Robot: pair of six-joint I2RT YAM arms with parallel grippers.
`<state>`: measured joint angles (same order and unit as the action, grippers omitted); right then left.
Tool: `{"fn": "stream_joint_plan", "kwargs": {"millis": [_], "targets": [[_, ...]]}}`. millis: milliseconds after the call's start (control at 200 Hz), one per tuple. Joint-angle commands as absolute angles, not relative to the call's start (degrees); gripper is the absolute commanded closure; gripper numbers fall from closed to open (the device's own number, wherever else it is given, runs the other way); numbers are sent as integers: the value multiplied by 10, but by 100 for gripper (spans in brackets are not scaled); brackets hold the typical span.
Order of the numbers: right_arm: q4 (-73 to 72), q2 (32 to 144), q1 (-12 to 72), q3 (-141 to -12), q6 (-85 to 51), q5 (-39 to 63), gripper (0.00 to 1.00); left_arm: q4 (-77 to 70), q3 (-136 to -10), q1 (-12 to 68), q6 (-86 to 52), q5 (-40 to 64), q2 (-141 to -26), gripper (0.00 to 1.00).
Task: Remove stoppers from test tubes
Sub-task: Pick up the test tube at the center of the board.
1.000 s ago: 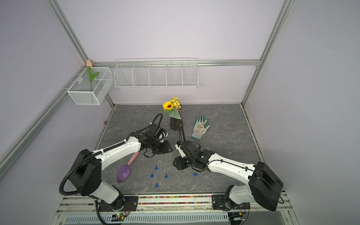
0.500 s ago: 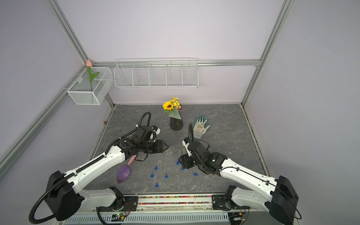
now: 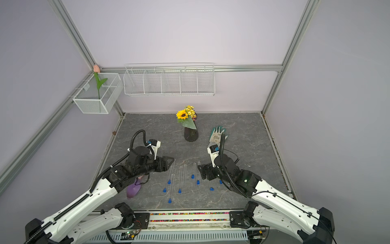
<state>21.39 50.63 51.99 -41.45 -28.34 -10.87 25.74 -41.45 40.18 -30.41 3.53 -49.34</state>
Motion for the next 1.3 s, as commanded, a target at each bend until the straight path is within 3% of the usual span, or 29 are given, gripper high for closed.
{"fn": "stream_joint_plan", "kwargs": {"millis": [0,35,340,745,1000,1295], "targets": [[200,521,515,-425,-280,-85,11,254,-389,403,-301,-43,-436,7],[205,533,515,-435,-277,-71,11,271,-382,403,-315,-70,-410,0],[220,656,528,-514,-267,5,11,374,-352,402,-374,-145,-297,0],[274,806,571,-610,-286,14,11,461,-388,399,-401,-146,-327,0],[312,896,601,-674,-294,0,0,460,-388,397,-397,-141,-340,0],[334,989,630,-727,-308,-4,22,458,-385,397,-400,-139,-329,1]]}}
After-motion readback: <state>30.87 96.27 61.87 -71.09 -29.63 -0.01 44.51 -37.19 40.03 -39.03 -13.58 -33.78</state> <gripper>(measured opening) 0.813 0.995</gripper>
